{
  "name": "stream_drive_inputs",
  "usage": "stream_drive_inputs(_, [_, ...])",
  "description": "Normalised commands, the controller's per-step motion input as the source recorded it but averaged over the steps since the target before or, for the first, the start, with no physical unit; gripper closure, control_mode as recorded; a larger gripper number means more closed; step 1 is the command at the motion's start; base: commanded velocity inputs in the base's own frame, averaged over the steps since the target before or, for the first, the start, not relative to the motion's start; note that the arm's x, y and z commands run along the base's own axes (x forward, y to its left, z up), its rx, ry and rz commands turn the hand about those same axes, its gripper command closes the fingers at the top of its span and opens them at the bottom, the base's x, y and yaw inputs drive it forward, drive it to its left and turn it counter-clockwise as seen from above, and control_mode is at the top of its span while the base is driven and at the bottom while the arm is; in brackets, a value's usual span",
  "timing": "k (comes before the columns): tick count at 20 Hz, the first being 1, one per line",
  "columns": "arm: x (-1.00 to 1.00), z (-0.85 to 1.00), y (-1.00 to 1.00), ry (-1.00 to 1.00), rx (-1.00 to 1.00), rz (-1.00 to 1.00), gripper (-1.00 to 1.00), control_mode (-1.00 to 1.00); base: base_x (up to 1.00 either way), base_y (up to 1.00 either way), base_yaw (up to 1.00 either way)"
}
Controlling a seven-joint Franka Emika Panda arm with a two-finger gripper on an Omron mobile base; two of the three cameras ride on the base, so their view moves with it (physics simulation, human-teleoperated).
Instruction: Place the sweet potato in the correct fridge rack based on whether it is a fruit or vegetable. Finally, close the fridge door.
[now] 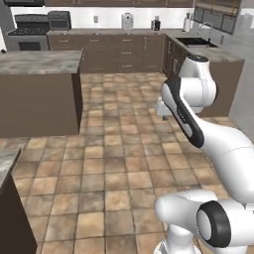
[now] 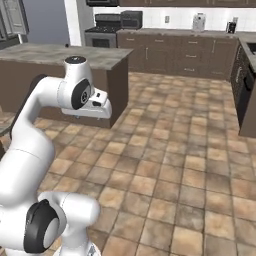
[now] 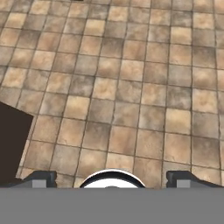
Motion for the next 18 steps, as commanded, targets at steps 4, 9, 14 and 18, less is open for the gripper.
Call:
stream_drive_inputs(4, [0.0,0.0,0.0,0.0,0.0,0.0,-1.0,1.0,1.0,-0.11,0.11])
stream_drive_inputs(9, [0.0,0.0,0.0,0.0,0.0,0.0,-1.0,1.0,1.0,-0.35,0.12])
stream_drive_inputs(14, [0.0,0.0,0.0,0.0,0.0,0.0,-1.0,1.0,1.0,-0.48,0.14])
stream_drive_inputs(18, [0.0,0.0,0.0,0.0,0.0,0.0,-1.0,1.0,1.0,-0.41,0.12])
